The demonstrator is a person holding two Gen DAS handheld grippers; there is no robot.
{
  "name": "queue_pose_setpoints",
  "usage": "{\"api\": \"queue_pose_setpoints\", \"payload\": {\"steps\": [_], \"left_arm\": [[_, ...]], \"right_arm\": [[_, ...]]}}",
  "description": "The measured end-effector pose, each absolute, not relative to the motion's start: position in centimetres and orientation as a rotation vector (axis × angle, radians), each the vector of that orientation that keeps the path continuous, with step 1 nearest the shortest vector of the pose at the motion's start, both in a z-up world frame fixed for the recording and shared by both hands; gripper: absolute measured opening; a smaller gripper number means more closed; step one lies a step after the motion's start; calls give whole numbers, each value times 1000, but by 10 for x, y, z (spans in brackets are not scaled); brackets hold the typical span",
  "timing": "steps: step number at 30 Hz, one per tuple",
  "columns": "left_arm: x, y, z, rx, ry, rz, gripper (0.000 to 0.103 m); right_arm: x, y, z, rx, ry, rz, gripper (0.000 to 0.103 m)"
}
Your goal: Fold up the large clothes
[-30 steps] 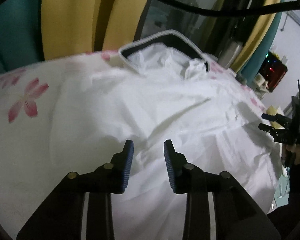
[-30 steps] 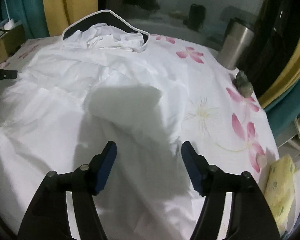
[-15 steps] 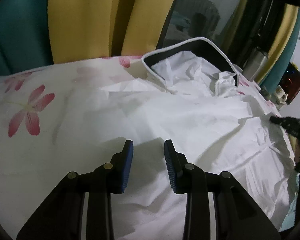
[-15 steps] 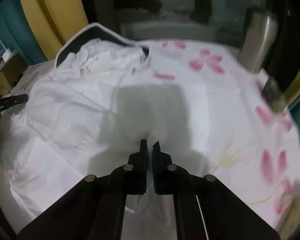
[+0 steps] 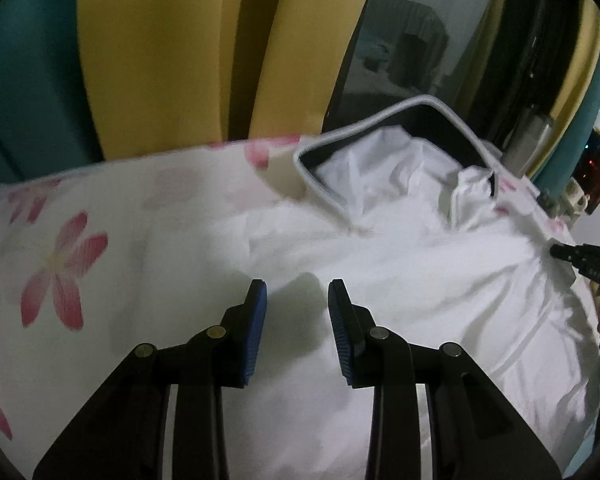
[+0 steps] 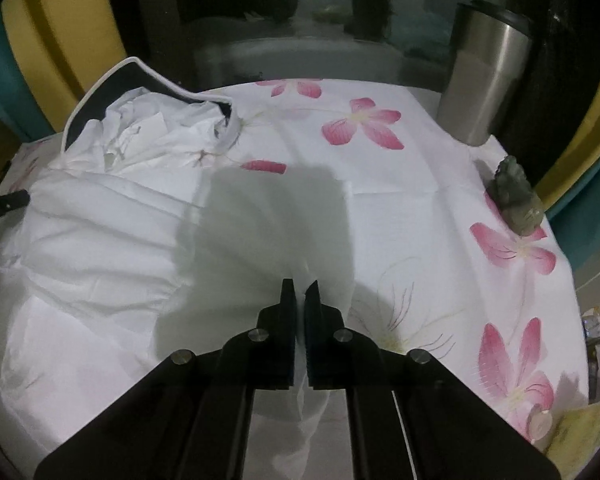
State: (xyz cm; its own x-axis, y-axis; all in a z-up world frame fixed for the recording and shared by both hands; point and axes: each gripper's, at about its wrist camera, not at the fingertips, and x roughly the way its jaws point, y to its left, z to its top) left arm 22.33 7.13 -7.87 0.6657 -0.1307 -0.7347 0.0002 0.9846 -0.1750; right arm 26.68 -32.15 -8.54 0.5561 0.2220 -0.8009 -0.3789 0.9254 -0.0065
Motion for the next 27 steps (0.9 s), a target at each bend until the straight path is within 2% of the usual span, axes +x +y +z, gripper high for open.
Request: {"api": "queue_pose_setpoints", "payload": {"steps": [2,4,6,7,17,23,27], "left_arm": [[235,70,-72,-164,830,-80,34],[246,69,-67,-164,820,-84,34],[258,68,-60,-170,801,-97,34],[263,68,-57,-171,788,-104,34],[323,78,-45,-217,756,-89,34],[345,79,-56,-244,786,-109,34],[346,69,-72,-187,840,-155,34]], "right_arm": [[273,-318,-75,-183,890,367,10],[282,-312,-67,-188,871,368,23],[296,-303,-58,-180,845,372,54],[305,-298,-53,-170,839,374,57],[374,-233,-39,-173,829,450,59],[407,-224,-72,-68,960,520,59],[397,-213,-92,-111,1011,588,59]]}}
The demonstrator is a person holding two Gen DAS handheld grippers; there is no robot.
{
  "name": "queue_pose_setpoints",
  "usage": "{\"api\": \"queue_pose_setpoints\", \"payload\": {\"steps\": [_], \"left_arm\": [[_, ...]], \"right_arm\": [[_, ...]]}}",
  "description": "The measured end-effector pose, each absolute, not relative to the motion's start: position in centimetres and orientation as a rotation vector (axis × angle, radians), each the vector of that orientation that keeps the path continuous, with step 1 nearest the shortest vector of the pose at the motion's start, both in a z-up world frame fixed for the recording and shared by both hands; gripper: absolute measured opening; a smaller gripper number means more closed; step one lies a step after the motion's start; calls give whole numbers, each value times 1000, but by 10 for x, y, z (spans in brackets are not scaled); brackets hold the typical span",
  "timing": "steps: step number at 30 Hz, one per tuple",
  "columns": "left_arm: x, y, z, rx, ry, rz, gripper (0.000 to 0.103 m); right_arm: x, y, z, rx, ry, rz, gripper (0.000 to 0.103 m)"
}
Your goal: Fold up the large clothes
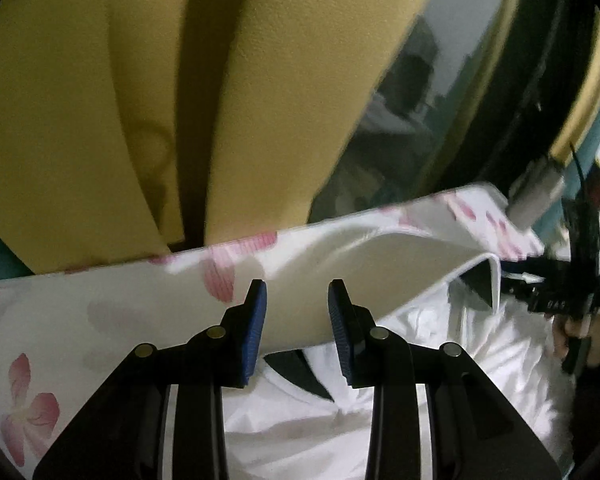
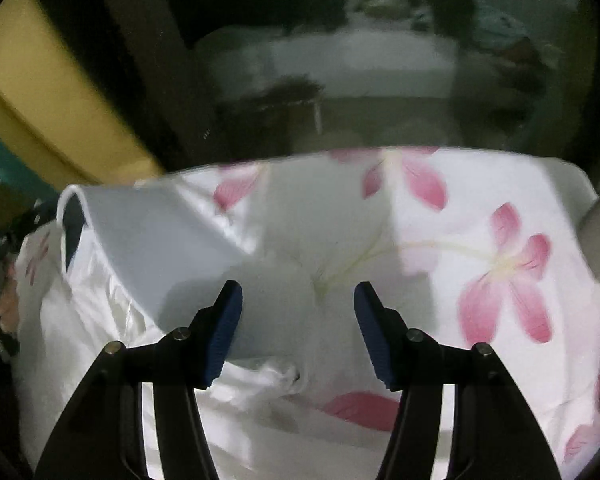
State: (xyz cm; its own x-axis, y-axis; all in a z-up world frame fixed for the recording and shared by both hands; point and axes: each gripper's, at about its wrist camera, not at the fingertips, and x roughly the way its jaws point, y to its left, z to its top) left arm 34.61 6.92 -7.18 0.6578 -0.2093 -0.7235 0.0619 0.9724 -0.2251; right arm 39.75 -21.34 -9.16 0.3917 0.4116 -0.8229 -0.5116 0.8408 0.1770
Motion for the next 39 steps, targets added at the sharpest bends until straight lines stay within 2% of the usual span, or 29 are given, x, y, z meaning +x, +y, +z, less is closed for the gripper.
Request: {"api": "queue_pose_setpoints", "payload": {"steps": [7,8,9,11,15,21,25,26,28,30,32,35,39], "left_arm": [[338,70,-87,-90,891,-201,34],[338,71,-88,-83,897,-202,35],[338,71,-89,-79,902,-198,39],[338,72,-92,-68,914,-191,42],[337,72,-92,-58,916,-208,43],[344,58,-95,-39,912,-253,43],[346,57,-102,-76,902,-277,42],[346,57,-102,-81,901,-292,35],[346,54,-101,-65,900,-300,33],[345,51,-96,-30,885,-289,20],[346,54,-90,-37,870,-286,15],[342,55,-81,-19,831,-265,11],[337,56,-68,26,784,-242,11]], "right_arm": [[374,-206,-97,-162,979,671,59],[371,-204,-97,-172,972,685,55],[366,-200,-97,-180,964,732,36],[363,-197,-94,-190,947,746,25],[349,-196,-77,-354,815,662,19],[340,-185,-86,-604,685,532,19],[345,-200,-91,-523,717,544,20],[349,-209,-87,-458,745,561,21],[363,-219,-86,-331,821,601,23],[376,-231,-85,-220,882,626,30],[385,-235,-87,-175,923,623,38],[395,-238,-89,-127,957,622,46],[402,-241,-88,-64,979,632,47]]}}
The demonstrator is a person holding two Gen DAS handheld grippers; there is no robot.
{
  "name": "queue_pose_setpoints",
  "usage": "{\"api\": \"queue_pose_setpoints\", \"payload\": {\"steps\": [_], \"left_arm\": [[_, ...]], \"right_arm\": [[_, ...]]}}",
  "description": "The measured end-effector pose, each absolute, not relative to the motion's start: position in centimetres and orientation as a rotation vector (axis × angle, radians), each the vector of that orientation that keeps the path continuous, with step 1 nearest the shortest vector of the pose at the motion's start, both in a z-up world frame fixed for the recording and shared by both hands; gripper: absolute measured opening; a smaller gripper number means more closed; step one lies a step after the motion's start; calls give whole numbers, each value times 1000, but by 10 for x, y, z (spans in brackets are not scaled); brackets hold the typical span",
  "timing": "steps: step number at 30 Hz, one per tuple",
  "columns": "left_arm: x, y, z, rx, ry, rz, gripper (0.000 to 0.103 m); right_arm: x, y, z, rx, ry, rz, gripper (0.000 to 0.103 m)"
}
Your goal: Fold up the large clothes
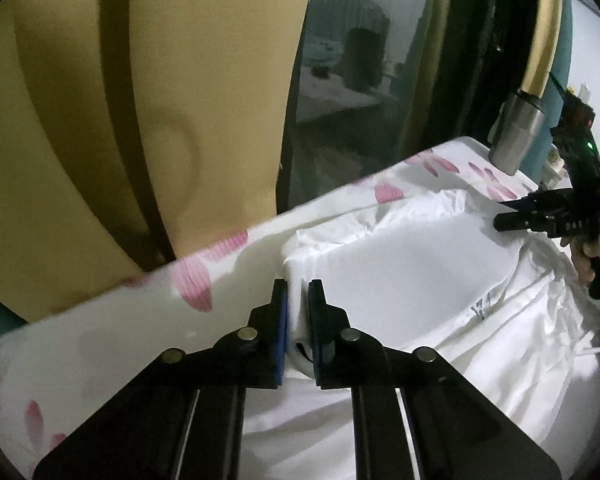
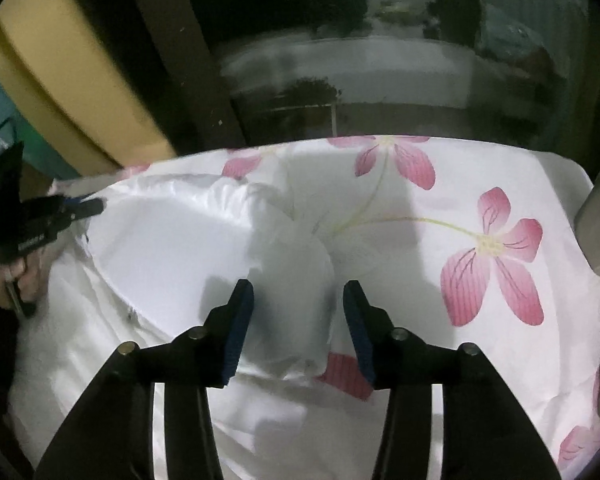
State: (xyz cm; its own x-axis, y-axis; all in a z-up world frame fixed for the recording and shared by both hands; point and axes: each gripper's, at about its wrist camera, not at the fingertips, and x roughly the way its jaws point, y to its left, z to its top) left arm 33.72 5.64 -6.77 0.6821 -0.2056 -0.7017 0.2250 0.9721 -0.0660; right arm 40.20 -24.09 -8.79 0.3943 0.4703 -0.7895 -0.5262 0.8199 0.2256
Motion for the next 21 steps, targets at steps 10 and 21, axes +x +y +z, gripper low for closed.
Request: {"api": "queue_pose_setpoints", "payload": {"steps": [10,21], "left_arm": [[343,68,-78,2,850,-265,26],[339,60,-80,6,837,-254,15]], "right_arm": [[389,-221,-92,-124,950,720,21],[352,-194,-68,-441,729,600,19]]}}
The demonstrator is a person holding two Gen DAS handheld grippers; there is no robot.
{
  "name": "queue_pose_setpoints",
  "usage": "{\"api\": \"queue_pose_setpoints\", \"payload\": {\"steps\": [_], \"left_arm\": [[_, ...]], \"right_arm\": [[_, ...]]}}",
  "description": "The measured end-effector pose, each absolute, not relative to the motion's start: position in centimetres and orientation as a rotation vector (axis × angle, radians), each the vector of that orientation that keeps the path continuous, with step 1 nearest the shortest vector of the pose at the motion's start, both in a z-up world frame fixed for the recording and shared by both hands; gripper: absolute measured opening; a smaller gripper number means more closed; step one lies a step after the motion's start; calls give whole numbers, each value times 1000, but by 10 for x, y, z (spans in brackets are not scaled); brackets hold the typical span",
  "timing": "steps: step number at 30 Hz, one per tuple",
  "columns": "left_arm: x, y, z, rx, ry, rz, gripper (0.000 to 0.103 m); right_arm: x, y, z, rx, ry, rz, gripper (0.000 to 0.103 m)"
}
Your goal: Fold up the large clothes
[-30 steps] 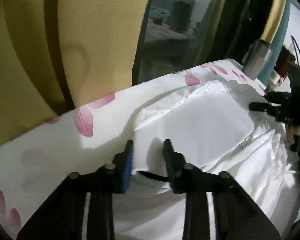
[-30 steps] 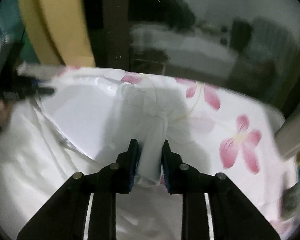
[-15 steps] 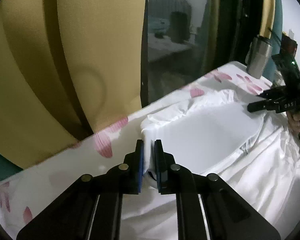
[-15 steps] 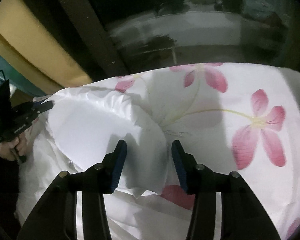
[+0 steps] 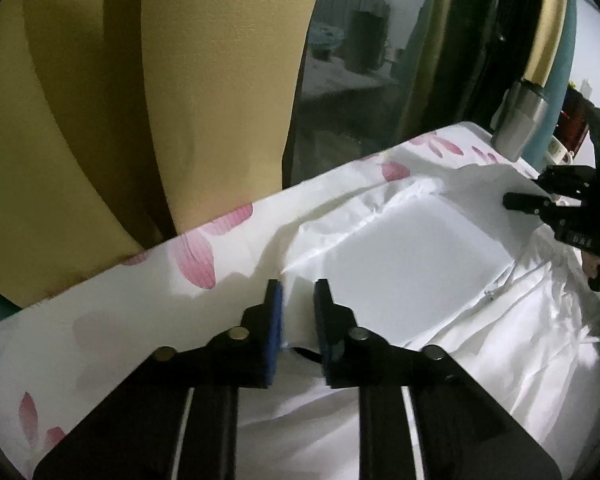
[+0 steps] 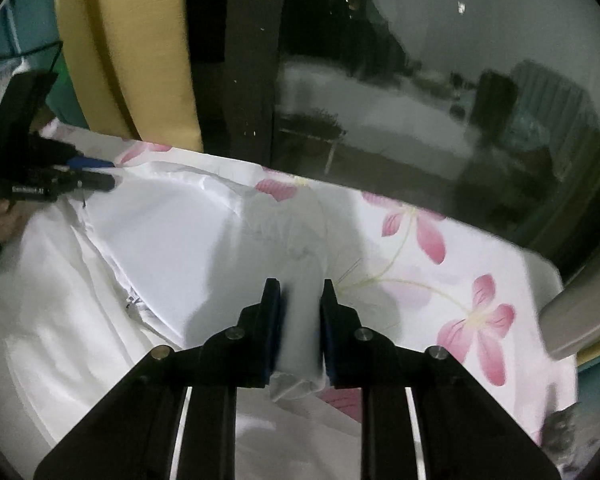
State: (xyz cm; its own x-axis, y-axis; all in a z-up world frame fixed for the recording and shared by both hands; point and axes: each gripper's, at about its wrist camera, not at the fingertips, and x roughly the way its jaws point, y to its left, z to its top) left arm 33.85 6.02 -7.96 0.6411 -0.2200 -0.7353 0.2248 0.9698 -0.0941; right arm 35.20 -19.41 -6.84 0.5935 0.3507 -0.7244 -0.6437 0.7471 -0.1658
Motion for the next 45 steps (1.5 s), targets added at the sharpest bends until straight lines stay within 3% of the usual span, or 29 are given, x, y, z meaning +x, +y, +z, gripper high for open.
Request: {"api": "queue_pose_setpoints", "payload": {"steps": [12,45], "left_arm": [[288,25,-59,186,621,-161,14],[193,26,-54,110,622,-235,14]], "right_arm": [[311,-183,-69,-654,574,463,19],[244,-229,-63,-424,643,586,20]]}}
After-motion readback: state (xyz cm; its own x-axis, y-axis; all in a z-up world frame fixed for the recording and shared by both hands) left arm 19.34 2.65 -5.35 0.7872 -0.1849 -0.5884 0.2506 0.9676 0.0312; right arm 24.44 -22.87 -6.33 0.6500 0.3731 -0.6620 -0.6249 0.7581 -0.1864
